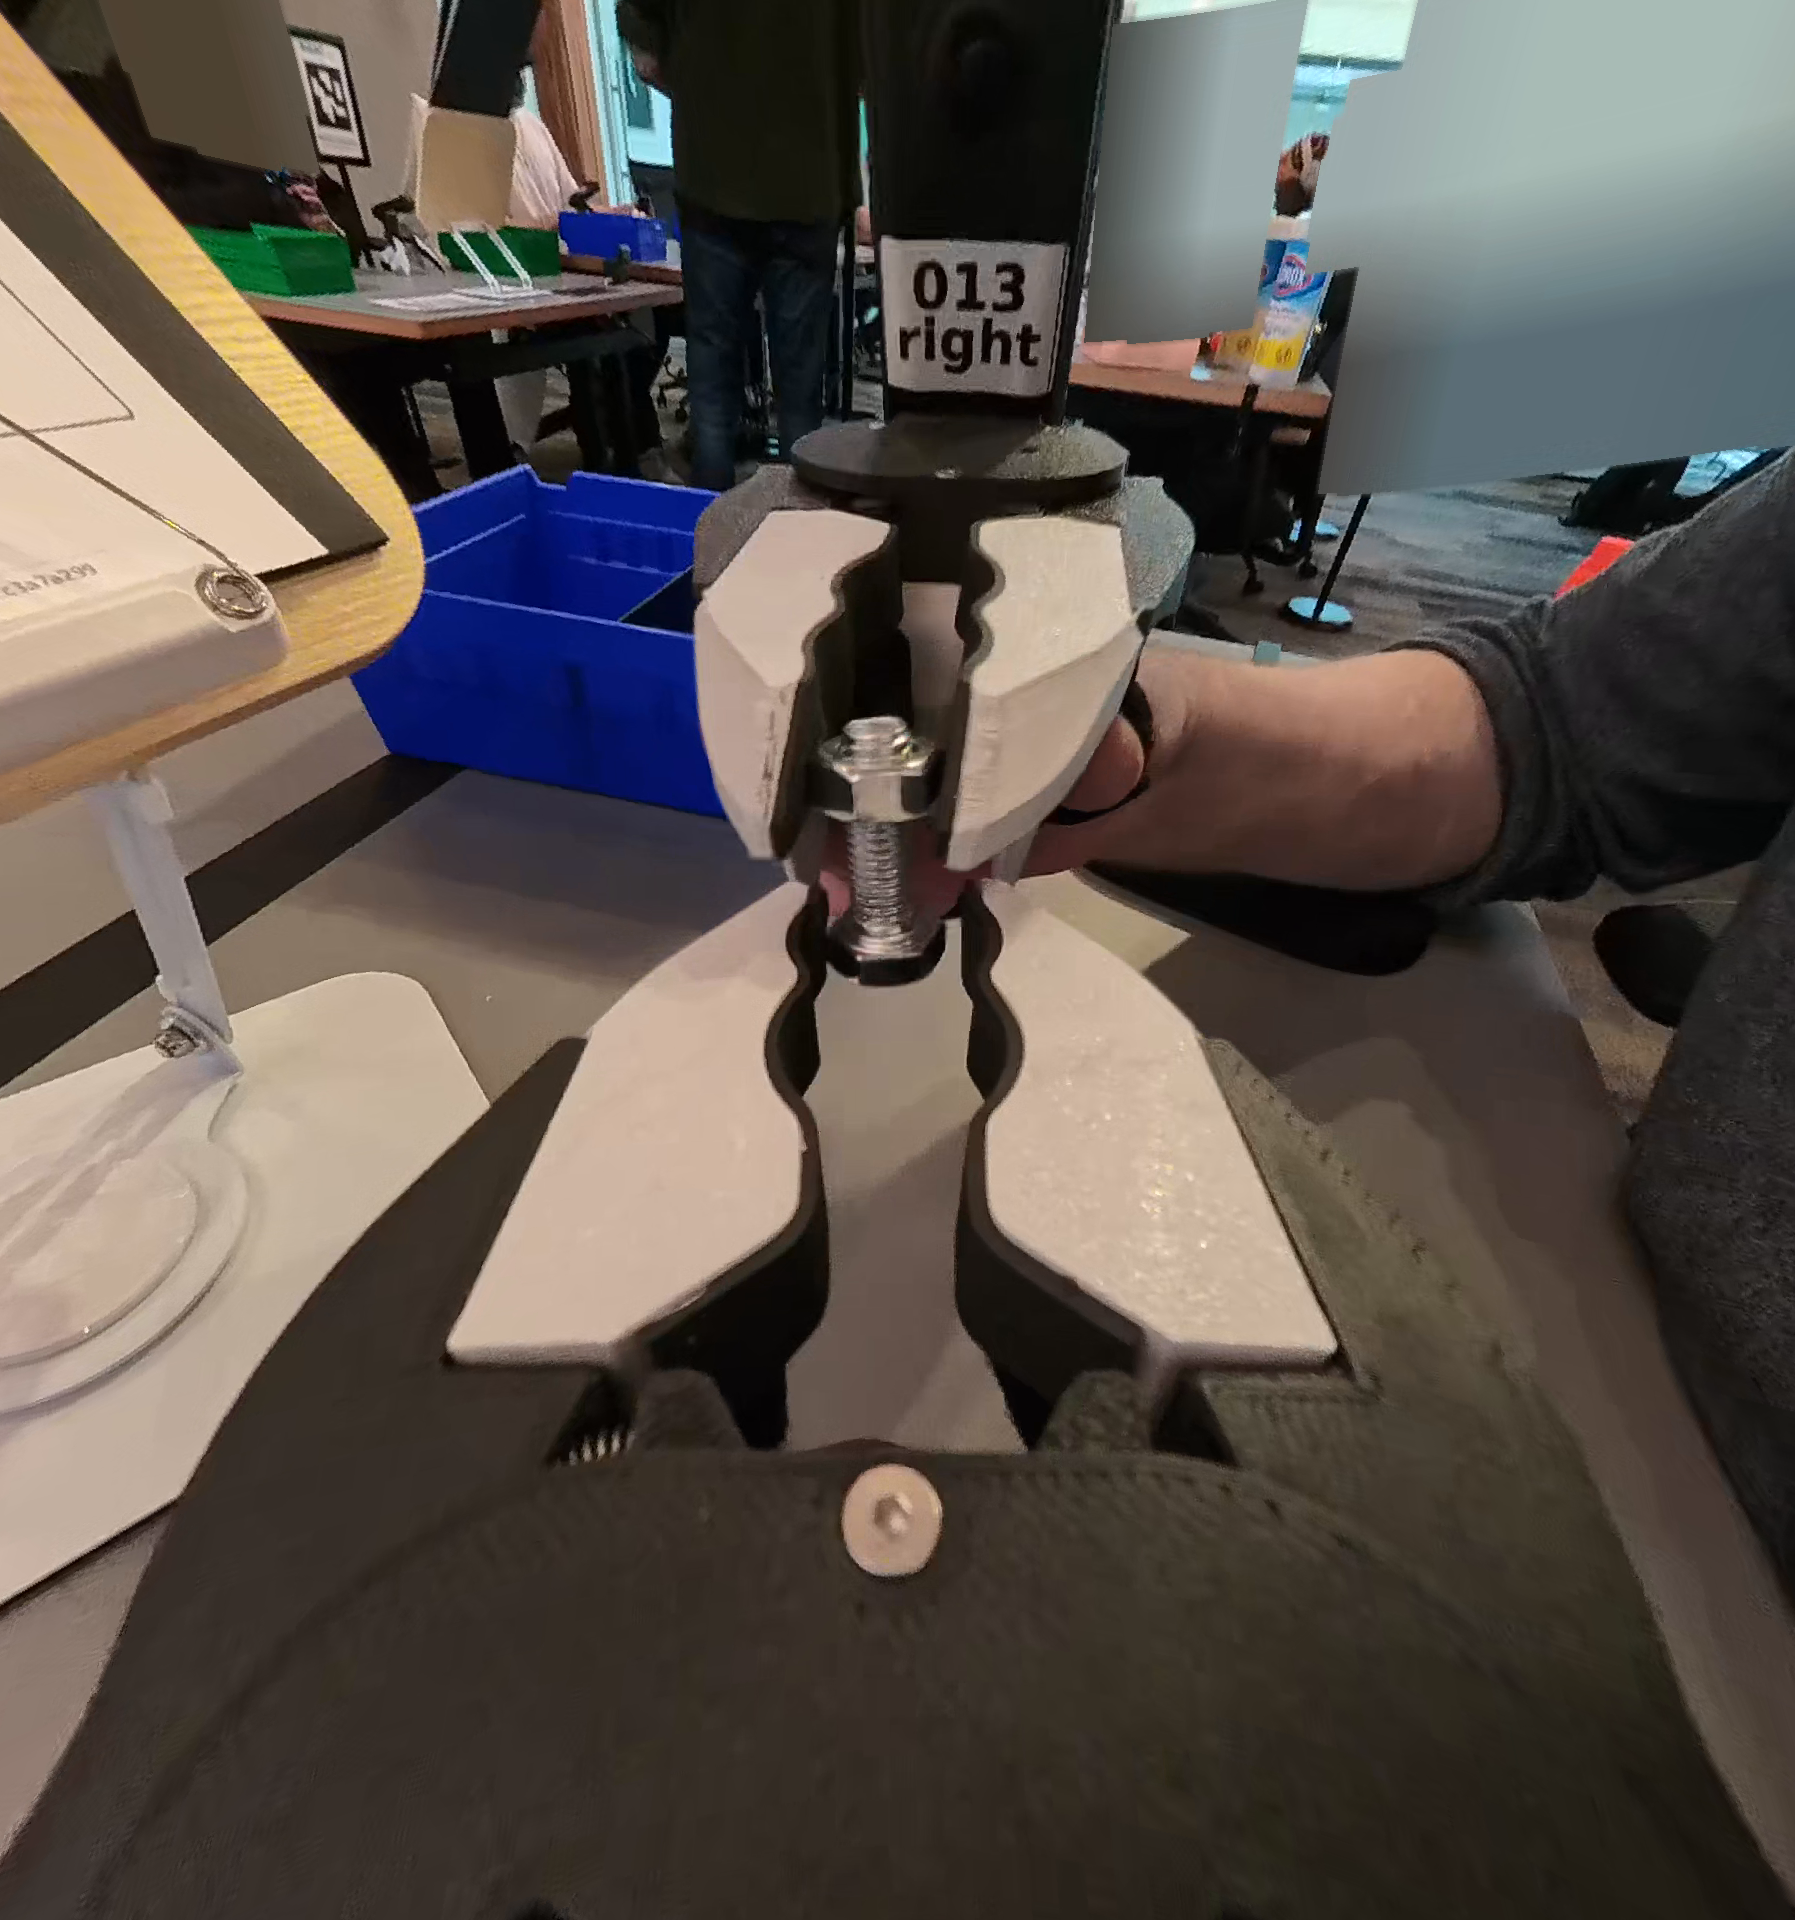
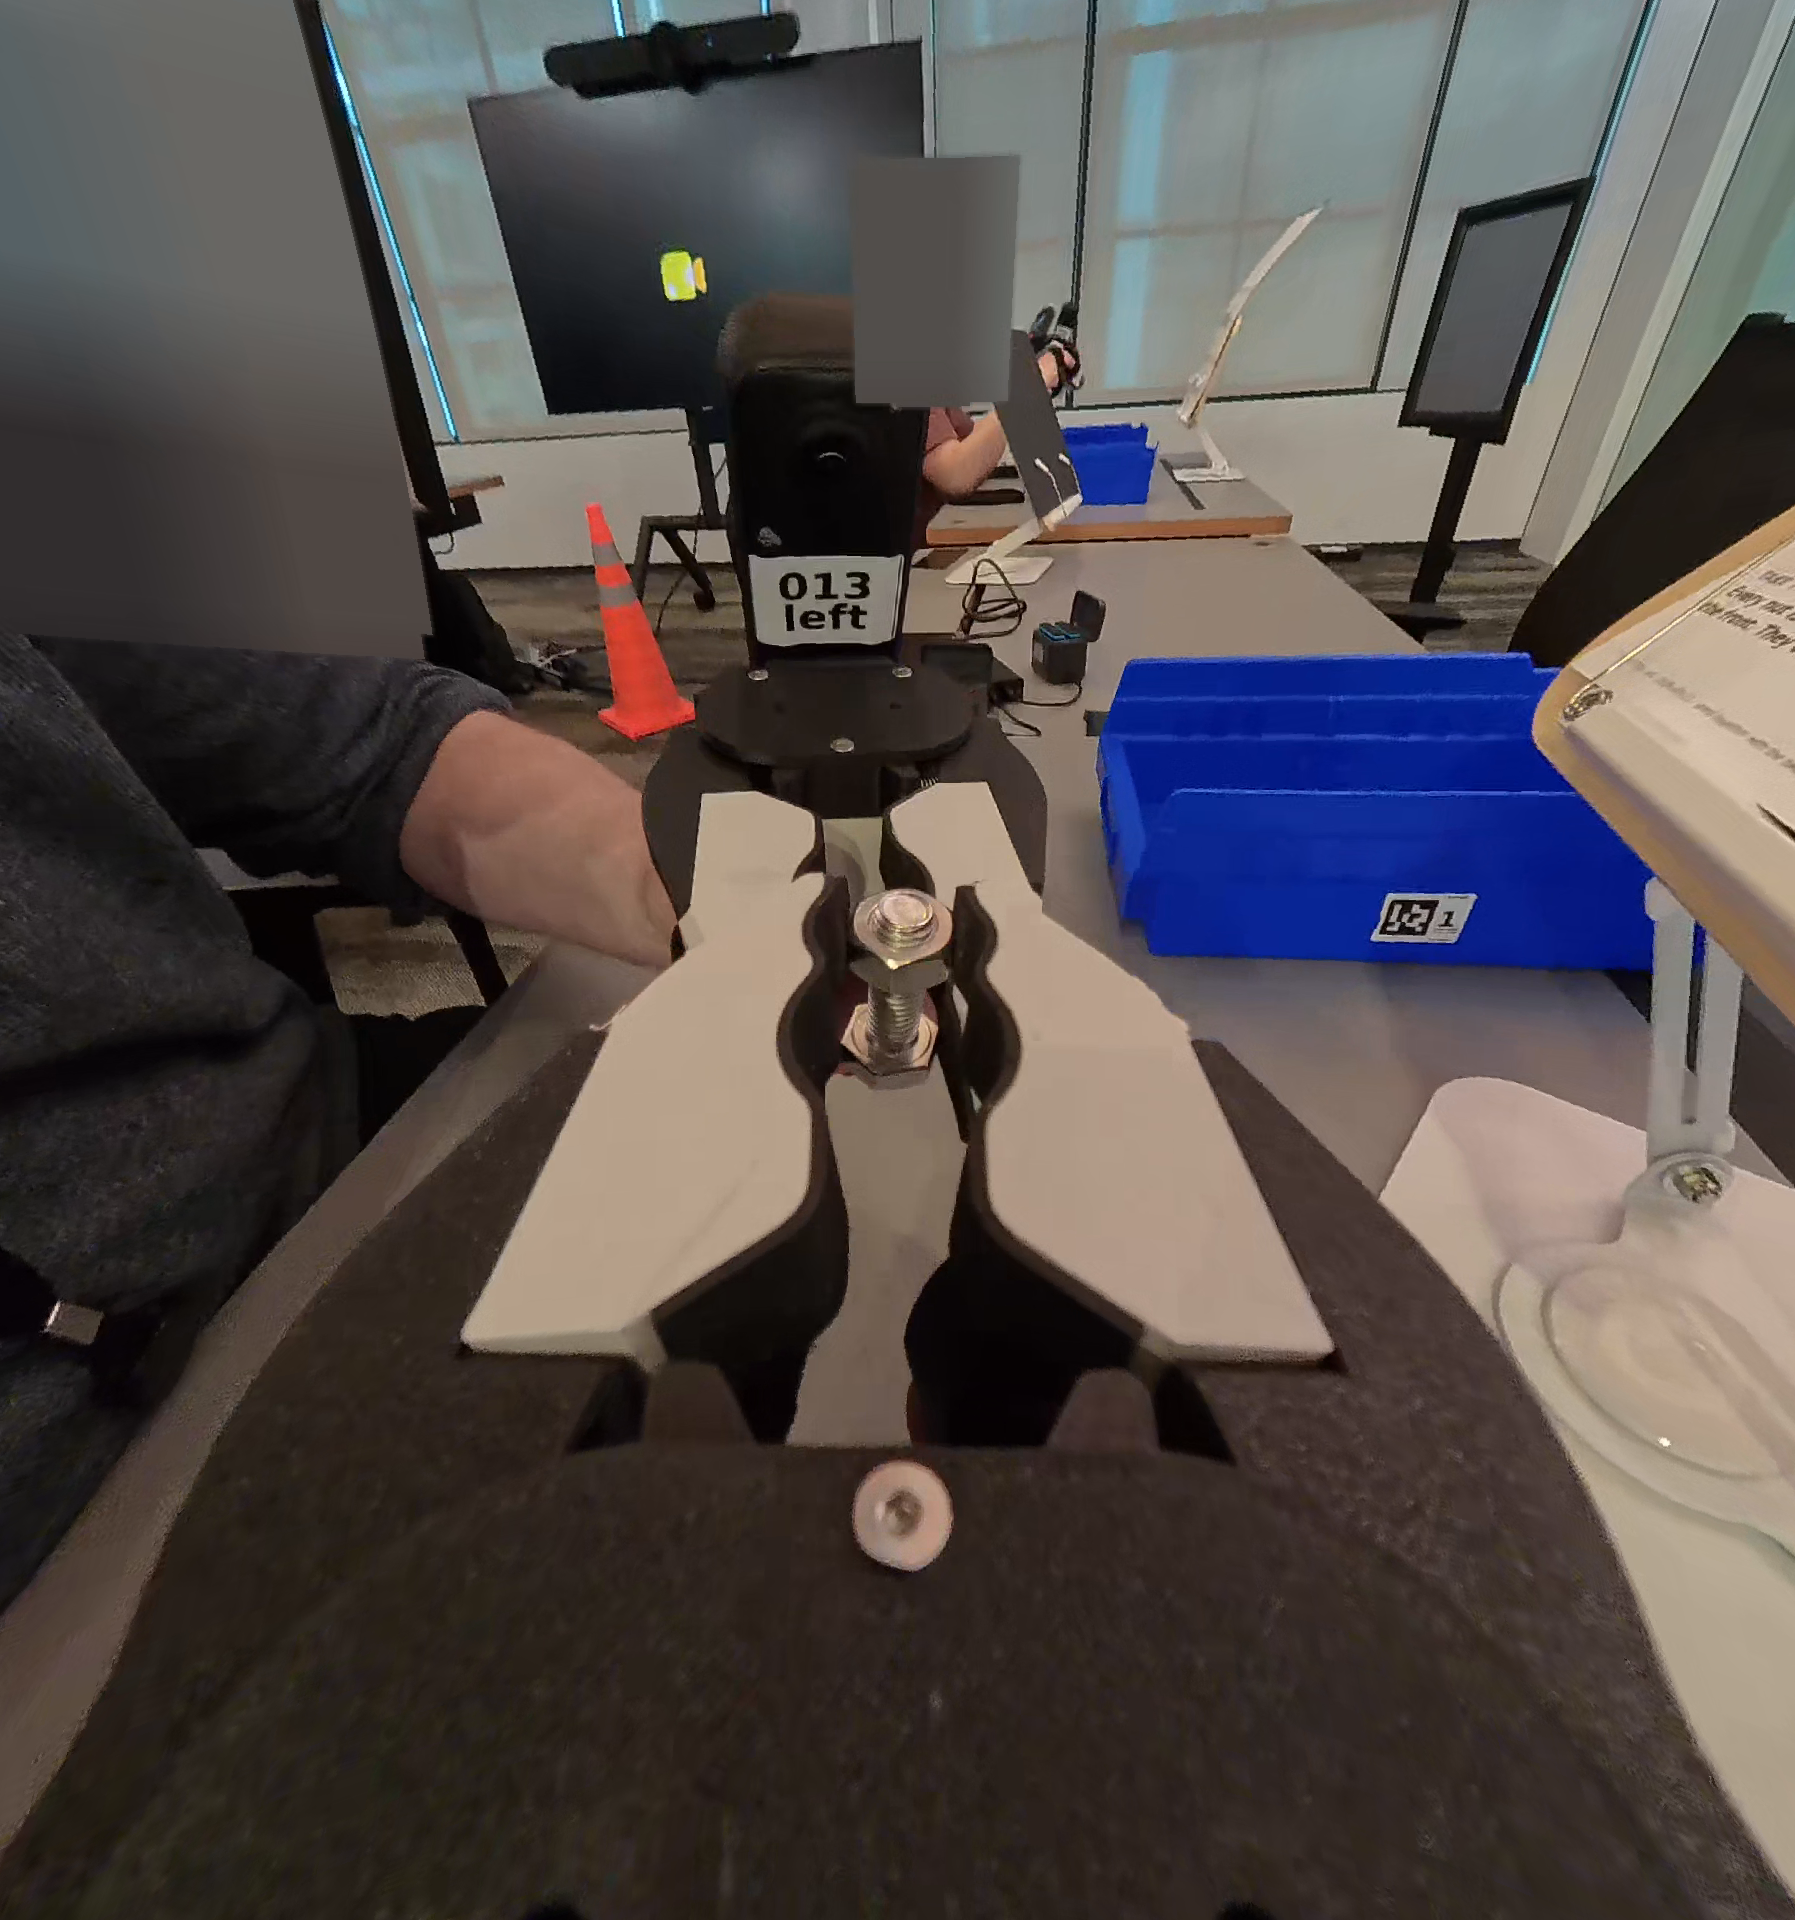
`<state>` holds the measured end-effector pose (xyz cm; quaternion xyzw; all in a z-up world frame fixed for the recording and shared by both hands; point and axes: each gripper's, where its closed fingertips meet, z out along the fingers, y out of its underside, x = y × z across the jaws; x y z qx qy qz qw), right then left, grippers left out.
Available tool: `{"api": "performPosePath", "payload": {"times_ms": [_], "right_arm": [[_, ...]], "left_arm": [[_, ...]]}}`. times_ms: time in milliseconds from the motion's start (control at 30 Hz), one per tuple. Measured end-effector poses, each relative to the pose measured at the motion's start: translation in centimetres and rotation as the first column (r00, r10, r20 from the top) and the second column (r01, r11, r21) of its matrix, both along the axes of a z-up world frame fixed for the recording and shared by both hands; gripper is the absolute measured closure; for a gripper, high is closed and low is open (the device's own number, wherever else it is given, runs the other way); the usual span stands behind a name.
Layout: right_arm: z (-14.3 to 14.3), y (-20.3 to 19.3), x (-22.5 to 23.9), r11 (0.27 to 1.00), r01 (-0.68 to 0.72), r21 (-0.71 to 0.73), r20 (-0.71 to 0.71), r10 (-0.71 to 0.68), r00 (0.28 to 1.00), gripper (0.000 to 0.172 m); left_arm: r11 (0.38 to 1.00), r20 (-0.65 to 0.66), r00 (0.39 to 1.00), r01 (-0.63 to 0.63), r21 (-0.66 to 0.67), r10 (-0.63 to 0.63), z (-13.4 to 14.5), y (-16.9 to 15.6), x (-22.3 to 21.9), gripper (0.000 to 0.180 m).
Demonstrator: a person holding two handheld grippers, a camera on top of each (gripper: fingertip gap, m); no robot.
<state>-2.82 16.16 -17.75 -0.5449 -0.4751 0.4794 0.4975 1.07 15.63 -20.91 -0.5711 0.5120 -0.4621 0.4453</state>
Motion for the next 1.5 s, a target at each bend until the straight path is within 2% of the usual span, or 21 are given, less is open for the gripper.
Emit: {"api": "performPosePath", "payload": {"times_ms": [233, 333, 367, 433, 633, 733, 867, 967, 1067, 1167, 1267, 1300, 1400, 1500], "right_arm": [[-0.1, 0.3, 0.2, 1.000, 0.021, 0.014, -0.001, -0.021, 1.000, 0.153], [0.1, 0.6, 0.3, 0.999, 0.039, 0.006, -0.013, -0.039, 0.999, 0.137], [0.0, 0.6, 0.3, 0.999, 0.039, 0.014, 0.000, -0.039, 0.999, 0.137], [-0.1, 0.7, 0.5, 0.999, 0.045, 0.026, -0.002, -0.045, 0.999, 0.139], [-0.2, 1.4, 1.8, 0.999, 0.012, -0.051, -0.080, -0.016, 0.997, 0.137], [0.9, 1.2, 2.2, 1.000, 0.015, -0.026, -0.138, -0.018, 0.990, 0.145], [0.9, 0.7, 1.4, 0.999, -0.006, -0.037, -0.107, 0.002, 0.994, 0.141], [0.5, 0.5, 1.2, 0.999, -0.013, -0.044, -0.083, 0.009, 0.997, 0.153], [0.5, 0.3, 1.1, 1.000, -0.008, -0.023, -0.054, 0.006, 0.999, 0.153], [-0.1, 0.3, 1.0, 0.999, 0.025, 0.045, 0.062, -0.028, 0.998, 0.153], [-1.0, 0.3, 1.1, 0.995, 0.039, 0.091, 0.175, -0.054, 0.983, 0.154], [-1.3, 0.3, 1.1, 0.993, 0.045, 0.112, 0.200, -0.067, 0.977, 0.154], [-2.0, 0.2, 0.7, 0.990, 0.049, 0.131, 0.261, -0.082, 0.962, 0.154], [-2.4, 0.3, 0.7, 0.989, 0.053, 0.141, 0.281, -0.091, 0.955, 0.153]], "left_arm": [[1.000, 0.006, 1.000, -0.019, -0.018, 0.019, -0.2, 0.4, -0.1, 0.160], [1.000, 0.008, 1.000, -0.020, -0.022, 0.020, -0.3, 0.5, -0.2, 0.160], [1.000, 0.016, 1.000, -0.019, -0.019, 0.019, -0.2, 0.4, -0.2, 0.160], [1.000, 0.030, 1.000, -0.008, -0.014, 0.008, 0.2, 0.1, -0.1, 0.160], [0.999, 0.108, 0.994, -0.011, -0.046, 0.016, 1.8, 0.6, -1.0, 0.161], [0.999, 0.115, 0.993, -0.012, -0.042, 0.017, 1.8, 0.8, -1.4, 0.161], [1.000, 0.101, 0.995, -0.001, -0.028, 0.004, 1.5, 0.3, -0.8, 0.161], [1.000, 0.093, 0.996, -0.008, -0.013, 0.010, 1.1, 0.4, -0.7, 0.161], [1.000, 0.091, 0.996, 0.007, -0.005, -0.006, 1.0, 0.2, -0.6, 0.161], [1.000, 0.022, 1.000, -0.001, 0.029, 0.001, 0.0, 0.4, -0.4, 0.160], [1.000, -0.048, 0.999, -0.015, 0.009, 0.016, -1.1, 0.9, -0.3, 0.143], [1.000, -0.074, 0.997, -0.008, 0.006, 0.009, -1.5, 0.8, -0.2, 0.143], [1.000, -0.111, 0.994, -0.002, 0.017, 0.004, -2.2, 0.5, 0.1, 0.159], [1.000, -0.120, 0.993, -0.003, 0.012, 0.004, -2.6, 0.4, 0.2, 0.162]]}}
